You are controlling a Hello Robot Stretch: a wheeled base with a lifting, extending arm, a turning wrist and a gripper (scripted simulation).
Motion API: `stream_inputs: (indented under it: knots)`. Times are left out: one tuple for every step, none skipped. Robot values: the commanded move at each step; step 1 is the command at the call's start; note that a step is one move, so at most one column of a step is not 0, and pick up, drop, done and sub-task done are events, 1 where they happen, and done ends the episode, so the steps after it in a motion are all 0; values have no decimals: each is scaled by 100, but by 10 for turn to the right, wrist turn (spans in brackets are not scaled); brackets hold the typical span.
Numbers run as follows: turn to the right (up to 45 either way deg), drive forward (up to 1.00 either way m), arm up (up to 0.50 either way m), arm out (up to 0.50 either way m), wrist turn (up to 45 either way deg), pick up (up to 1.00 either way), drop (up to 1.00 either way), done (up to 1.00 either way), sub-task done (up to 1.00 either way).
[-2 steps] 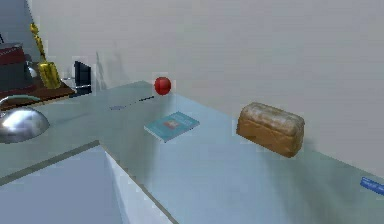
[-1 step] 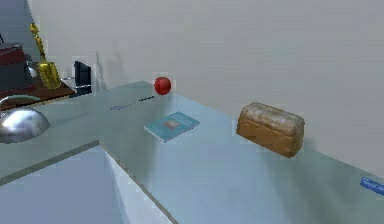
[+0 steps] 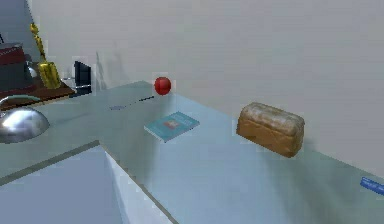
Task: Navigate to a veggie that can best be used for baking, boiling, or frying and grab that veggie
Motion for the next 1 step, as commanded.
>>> stream_inputs:
  knots:
    - [0,0,0,0,0,0,0,100,0]
